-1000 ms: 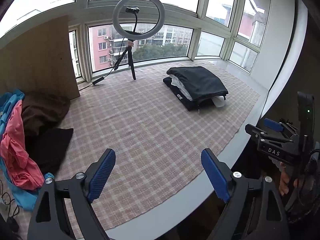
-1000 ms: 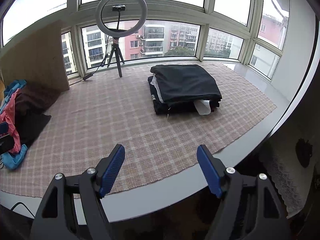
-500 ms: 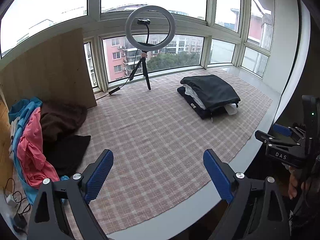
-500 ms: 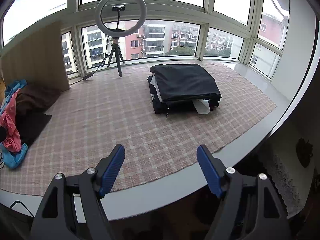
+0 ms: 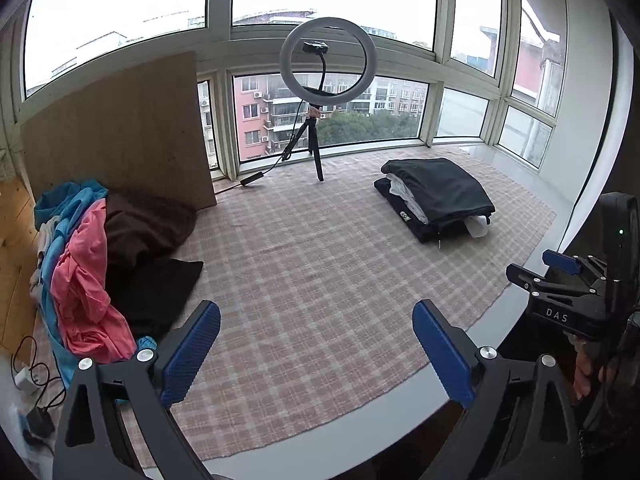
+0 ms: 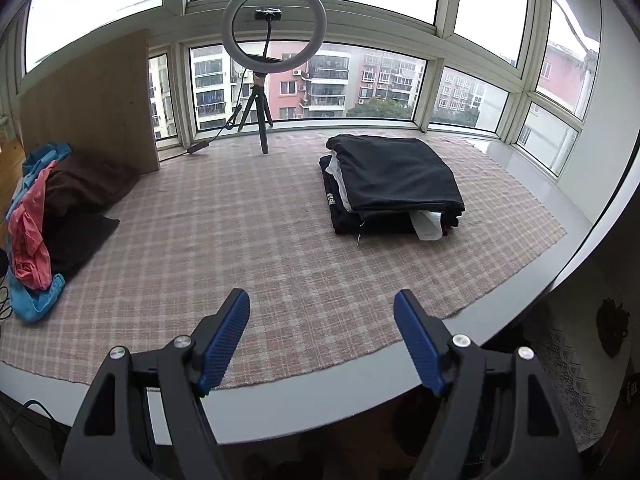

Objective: Fold clothes

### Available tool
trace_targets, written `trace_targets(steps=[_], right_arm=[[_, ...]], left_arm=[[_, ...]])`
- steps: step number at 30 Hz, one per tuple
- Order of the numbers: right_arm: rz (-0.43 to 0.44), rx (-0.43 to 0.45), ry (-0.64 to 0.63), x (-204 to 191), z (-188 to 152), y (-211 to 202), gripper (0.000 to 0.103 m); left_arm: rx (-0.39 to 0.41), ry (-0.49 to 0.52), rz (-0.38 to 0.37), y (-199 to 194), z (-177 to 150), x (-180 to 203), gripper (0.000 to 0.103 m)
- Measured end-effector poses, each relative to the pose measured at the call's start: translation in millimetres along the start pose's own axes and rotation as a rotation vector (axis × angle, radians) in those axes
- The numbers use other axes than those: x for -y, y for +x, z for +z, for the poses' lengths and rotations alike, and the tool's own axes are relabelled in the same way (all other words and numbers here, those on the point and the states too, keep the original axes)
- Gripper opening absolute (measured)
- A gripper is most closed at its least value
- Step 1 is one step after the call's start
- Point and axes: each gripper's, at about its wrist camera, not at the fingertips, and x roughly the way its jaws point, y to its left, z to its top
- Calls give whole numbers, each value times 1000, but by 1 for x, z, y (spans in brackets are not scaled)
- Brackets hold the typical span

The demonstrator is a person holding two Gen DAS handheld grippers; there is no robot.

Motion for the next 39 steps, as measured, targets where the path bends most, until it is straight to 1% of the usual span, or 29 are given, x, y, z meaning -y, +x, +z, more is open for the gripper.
trace_targets(steps=[3, 8, 12, 25, 33, 39], right_arm=[[18, 1, -12, -7, 0, 0, 74], [37, -1, -42, -20, -2, 1, 74], [38, 1, -55, -24, -5, -1, 74], [3, 19, -25, -16, -13, -17, 74], [-24, 24, 13, 0, -20, -27, 74], [-39, 25, 41, 12, -26, -33, 74]], left_arm=[[0, -6, 31, -5, -5, -5, 102], [-2, -27, 34, -13, -12, -12, 102], [-9, -26, 31, -15, -15, -12, 102], [-9, 29, -53, -19, -19, 9, 102], [-2, 85, -90, -21, -16, 29, 102], [12, 105, -110, -24, -13, 40, 102]])
